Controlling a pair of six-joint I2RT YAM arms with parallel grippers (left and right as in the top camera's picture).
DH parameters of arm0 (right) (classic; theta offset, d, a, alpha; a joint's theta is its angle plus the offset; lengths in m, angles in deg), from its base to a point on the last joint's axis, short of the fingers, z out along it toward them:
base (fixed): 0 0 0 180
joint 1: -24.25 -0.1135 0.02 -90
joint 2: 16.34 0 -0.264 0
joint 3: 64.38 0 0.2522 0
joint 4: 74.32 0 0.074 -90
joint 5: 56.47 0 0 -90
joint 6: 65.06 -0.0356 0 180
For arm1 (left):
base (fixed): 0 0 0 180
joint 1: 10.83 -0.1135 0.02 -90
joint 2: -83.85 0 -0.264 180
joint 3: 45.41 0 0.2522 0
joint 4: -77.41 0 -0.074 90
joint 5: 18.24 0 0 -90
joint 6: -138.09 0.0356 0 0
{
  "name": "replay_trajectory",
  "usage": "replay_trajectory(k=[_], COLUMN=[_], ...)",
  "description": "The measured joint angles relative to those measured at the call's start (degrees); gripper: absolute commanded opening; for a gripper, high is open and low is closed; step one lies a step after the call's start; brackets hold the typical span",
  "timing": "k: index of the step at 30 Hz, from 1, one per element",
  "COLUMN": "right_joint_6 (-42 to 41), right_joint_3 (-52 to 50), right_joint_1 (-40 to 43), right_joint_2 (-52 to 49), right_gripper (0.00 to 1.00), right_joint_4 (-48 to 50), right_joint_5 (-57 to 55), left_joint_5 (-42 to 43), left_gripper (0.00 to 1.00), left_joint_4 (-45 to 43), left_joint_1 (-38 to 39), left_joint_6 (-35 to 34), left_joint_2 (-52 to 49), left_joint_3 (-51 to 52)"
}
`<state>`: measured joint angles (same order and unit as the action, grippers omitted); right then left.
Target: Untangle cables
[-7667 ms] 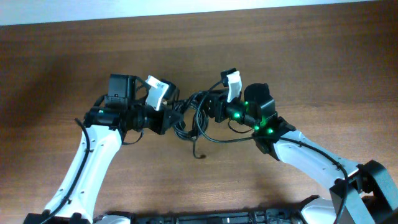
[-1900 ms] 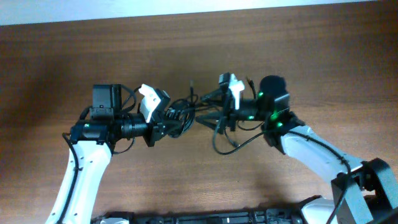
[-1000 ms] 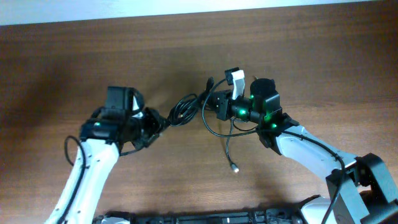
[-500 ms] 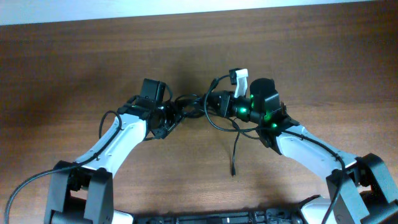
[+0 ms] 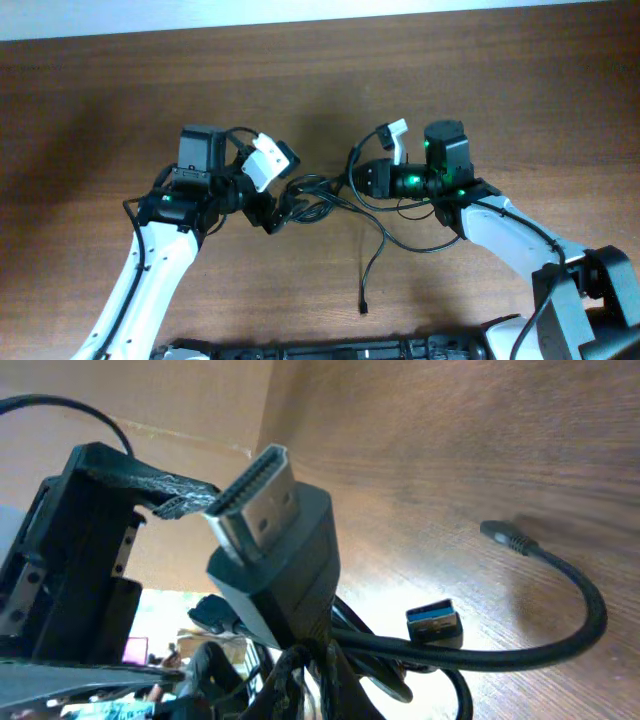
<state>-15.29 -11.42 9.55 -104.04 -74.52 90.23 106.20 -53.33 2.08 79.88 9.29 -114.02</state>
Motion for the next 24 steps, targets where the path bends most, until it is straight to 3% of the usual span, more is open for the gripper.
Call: replay_trajectory(k=[5, 7, 8, 10, 11, 12, 13, 15, 16, 17, 18, 19, 21, 24], right_joint_6=[0.17, 0.22, 0.2, 0.44, 1.44, 3.23, 5.2, 7.93, 9.14, 8.7, 7.41, 6.23, 5.38, 5.22], right_joint_3=[0.0, 0.0, 0.0, -0.02, -0.02, -0.02, -0.02, -0.02, -0.02, -0.02, -0.02, 0.15, 0.22, 0.22], right_joint_1=[-0.02, -0.66, -1.4, -2.12, -2.12, -2.19, -2.23, -1.75, 0.09, 1.4, 0.63, -3.26, -10.36, -19.02], right_joint_2=[0.0, 0.0, 0.0, -0.02, -0.02, -0.02, -0.02, -0.02, -0.02, -0.02, -0.02, 0.0, -0.11, -2.71], right_gripper=[0.04, 0.04, 0.04, 0.05, 0.2, 0.74, 0.98, 0.99, 0.99, 0.9, 0.54, 0.41, 0.41, 0.33], right_joint_4=[1.38, 1.44, 1.84, 5.25, 6.29, 6.16, 6.16, 6.43, 6.71, 6.64, 6.19, 3.17, -1.73, -1.68], right_joint_5=[1.25, 1.36, 1.46, 0.94, -0.02, -2.73, -5.7, -9.31, -11.23, -11.93, -11.85, -12.79, -19.1, -31.47], left_joint_5=[2.16, 3.58, 3.96, 4.85, 5.42, 5.49, 5.38, 2.21, -4.09, -10.19, -13.38, -17.25, -20.81, -23.39], left_gripper=[0.84, 0.28, 0.05, 0.0, 0.0, 0.0, 0.0, 0.0, 0.0, 0.0, 0.0, 0.0, 0.0, 0.0], left_joint_4=[-0.04, -0.35, -0.68, -0.81, -1.6, -3.28, -7.08, -10.32, -10.82, -10.93, -10.93, -10.93, -10.93, -11.56], left_joint_1=[0.22, 0.22, 0.26, 0.26, 0.26, 0.26, 0.31, 0.17, 0.11, -0.07, -0.13, -0.13, 0.07, 3.93], left_joint_6=[4.59, 4.87, 4.9, 5.2, 4.44, 2.69, -3.04, -16.94, -28.0, -38.73, -45.72, -53.27, -59.58, -61.66], left_joint_2=[-2.21, -6.97, -8.81, -10.58, -10.58, -10.58, -10.64, -10.73, -10.75, -10.75, -10.75, -10.86, -11.87, -19.06], left_joint_3=[0.0, 0.02, 0.02, 0.22, 0.26, 0.46, 0.57, 0.68, 0.68, 0.7, 0.7, 0.7, 0.68, 0.7])
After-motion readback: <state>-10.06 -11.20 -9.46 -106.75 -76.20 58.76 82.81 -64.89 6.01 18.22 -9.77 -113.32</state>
